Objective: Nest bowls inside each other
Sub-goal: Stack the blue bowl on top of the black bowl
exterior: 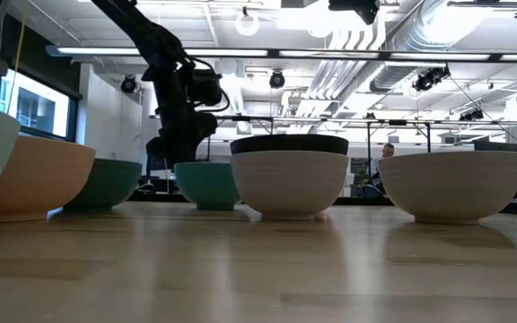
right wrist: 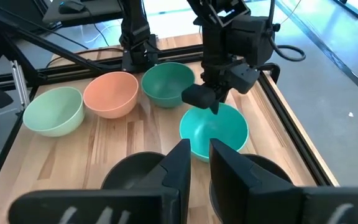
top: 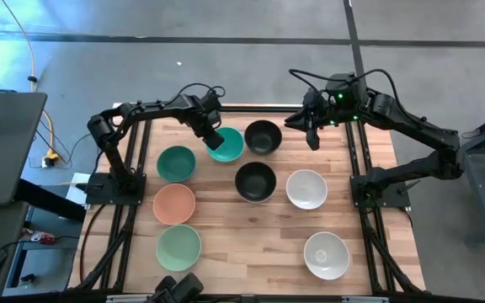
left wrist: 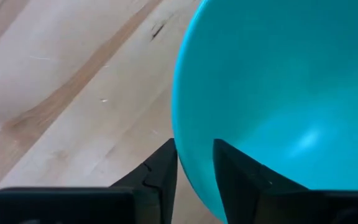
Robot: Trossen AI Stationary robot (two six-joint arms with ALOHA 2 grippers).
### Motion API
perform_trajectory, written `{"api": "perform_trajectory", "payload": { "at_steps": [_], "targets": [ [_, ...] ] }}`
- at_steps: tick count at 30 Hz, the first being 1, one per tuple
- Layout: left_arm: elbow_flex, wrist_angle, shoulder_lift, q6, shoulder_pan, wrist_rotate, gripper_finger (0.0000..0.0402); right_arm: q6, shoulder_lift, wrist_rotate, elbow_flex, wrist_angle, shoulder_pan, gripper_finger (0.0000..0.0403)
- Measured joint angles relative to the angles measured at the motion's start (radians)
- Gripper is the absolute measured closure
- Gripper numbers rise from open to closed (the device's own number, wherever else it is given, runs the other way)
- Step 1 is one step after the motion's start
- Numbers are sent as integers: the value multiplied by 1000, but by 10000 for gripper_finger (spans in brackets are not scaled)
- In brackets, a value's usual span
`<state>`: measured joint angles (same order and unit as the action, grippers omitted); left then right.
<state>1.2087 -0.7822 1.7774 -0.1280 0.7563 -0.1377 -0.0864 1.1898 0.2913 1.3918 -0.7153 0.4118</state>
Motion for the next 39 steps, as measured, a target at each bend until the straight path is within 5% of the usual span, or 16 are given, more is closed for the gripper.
{"api": "perform_trajectory", "payload": {
  "at_steps": [10,25,39],
  "targets": [
    [11,-11,-9,0,3,22,395,-5,0,0,0,-6,0,350],
    [225,-142,-8,16,-17,0,398,-54,0,0,0,-20,7,350],
    [368,-197,-9,-32,-178,-15,398,-159,-56,8,0,26,35,350]
  ]
}}
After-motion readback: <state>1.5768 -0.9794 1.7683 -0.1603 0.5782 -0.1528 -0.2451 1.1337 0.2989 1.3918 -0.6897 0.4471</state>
